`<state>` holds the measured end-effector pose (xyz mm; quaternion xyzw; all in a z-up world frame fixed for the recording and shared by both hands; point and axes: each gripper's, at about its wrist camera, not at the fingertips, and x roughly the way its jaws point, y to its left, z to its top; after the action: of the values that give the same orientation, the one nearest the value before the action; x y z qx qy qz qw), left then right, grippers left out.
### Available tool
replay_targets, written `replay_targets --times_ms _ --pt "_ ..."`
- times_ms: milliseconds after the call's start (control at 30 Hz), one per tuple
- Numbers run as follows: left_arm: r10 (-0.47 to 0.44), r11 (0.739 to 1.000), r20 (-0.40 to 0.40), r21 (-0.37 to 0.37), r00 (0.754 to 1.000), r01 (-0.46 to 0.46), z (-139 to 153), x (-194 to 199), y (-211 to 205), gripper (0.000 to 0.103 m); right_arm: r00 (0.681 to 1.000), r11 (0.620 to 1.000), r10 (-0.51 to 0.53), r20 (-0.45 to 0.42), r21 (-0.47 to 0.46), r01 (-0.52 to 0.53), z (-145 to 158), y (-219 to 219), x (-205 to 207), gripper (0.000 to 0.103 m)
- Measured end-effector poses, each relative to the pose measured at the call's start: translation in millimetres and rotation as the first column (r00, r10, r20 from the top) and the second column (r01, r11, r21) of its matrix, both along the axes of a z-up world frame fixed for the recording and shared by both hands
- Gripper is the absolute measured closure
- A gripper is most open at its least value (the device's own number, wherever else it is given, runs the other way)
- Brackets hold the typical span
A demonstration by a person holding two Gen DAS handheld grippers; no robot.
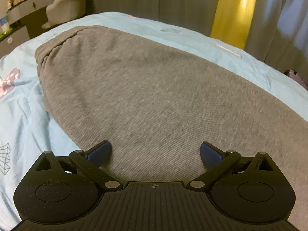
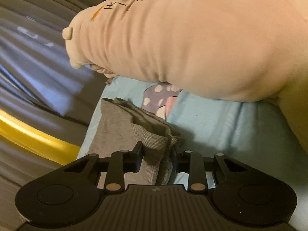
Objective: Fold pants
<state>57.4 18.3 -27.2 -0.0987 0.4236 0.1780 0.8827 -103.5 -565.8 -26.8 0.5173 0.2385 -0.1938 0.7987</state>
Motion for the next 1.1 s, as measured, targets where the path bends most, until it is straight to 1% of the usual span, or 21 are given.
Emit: replay_targets --times_ms 33,100,200,233,267,300,400,500,567,633,667,700,767,833,867,933,967,1000,1033,1067,1100 --pt "0.001 1.0 0.003 -0.004 1.0 -0.001 0 0 0 0.0 1.0 1.0 -0.005 -0.006 0.012 0.005 -3 -1 0 0.066" --pt "0.003 1.0 0.005 -0.005 1.0 -0.003 0 1 1 0.0 1.0 0.999 0.002 -0.016 0.053 -0.001 -12 -4 3 0.062" --pt "-0.002 1.0 0.003 -0.001 1.0 0.002 1 1 0 0.0 0.999 0.998 0.0 -0.032 0.065 0.002 -14 -5 8 0.061" --pt "-0.001 1.0 0.006 -0.003 1.0 0.001 1 0 0 0.0 0.999 0.999 -0.001 -0.036 0.053 0.003 -11 -4 9 0.064" --pt "0.002 1.0 0.012 -0.008 1.0 -0.002 2 -1 1 0.0 0.999 1.0 0.003 -0.043 0.025 -0.002 -6 -2 10 0.069" --pt "0.005 1.0 0.02 -0.016 1.0 -0.004 3 -2 2 0.0 0.999 1.0 0.006 -0.046 -0.003 -0.006 -2 1 12 0.079" --pt "0.031 0.999 0.047 -0.032 0.998 -0.03 6 -7 7 0.0 0.997 0.995 0.031 -0.067 -0.096 -0.037 9 10 16 0.086" --pt "0.057 0.998 0.083 -0.036 0.995 -0.054 12 -13 10 0.0 0.994 0.979 0.065 -0.09 -0.187 -0.081 30 21 25 0.089" --pt "0.082 0.997 0.117 -0.024 0.99 -0.08 17 -19 12 0.0 0.994 0.964 0.091 -0.064 -0.246 -0.105 52 34 33 0.09" --pt "0.101 0.995 0.153 -0.039 0.983 -0.096 21 -25 16 0.0 0.985 0.928 0.173 -0.003 -0.334 -0.164 88 63 49 0.09" --pt "0.108 0.994 0.166 -0.048 0.98 -0.101 22 -27 18 0.001 0.973 0.9 0.229 0.019 -0.385 -0.204 106 84 59 0.09" --pt "0.114 0.993 0.174 -0.054 0.978 -0.106 23 -28 19 0.0 0.955 0.875 0.292 0.043 -0.414 -0.249 120 105 70 0.09" --pt "0.124 0.992 0.183 -0.06 0.975 -0.114 24 -30 22 0.001 0.893 0.82 0.441 0.09 -0.445 -0.36 142 155 90 0.09" --pt "0.129 0.991 0.198 -0.067 0.972 -0.117 28 -34 24 0.001 0.788 0.716 0.61 0.085 -0.485 -0.503 150 219 109 0.09" --pt "0.13 0.99 0.21 -0.071 0.969 -0.118 30 -37 24 0.001 0.743 0.671 0.665 0.074 -0.496 -0.551 147 244 114 0.09" --pt "0.131 0.99 0.237 -0.082 0.963 -0.114 33 -44 25 0.001 0.638 0.567 0.77 0.028 -0.49 -0.662 127 301 123 0.089" --pt "0.125 0.99 0.248 -0.088 0.961 -0.106 35 -47 25 0.001 0.6 0.533 0.8 0.002 -0.462 -0.709 114 319 127 0.088" --pt "0.117 0.991 0.255 -0.091 0.96 -0.097 36 -49 25 0.001 0.553 0.492 0.832 -0.042 -0.408 -0.77 94 341 131 0.083" --pt "0.106 0.992 0.26 -0.092 0.96 -0.084 37 -51 24 0.001 0.52 0.461 0.85 -0.082 -0.36 -0.811 78 354 134 0.08" --pt "0.093 0.993 0.264 -0.093 0.96 -0.071 38 -52 24 0.001 0.467 0.418 0.872 -0.147 -0.272 -0.867 57 368 137 0.075" --pt "0.081 0.994 0.267 -0.093 0.96 -0.058 38 -52 22 0.001 0.433 0.4 0.882 -0.188 -0.19 -0.897 43 374 137 0.065"
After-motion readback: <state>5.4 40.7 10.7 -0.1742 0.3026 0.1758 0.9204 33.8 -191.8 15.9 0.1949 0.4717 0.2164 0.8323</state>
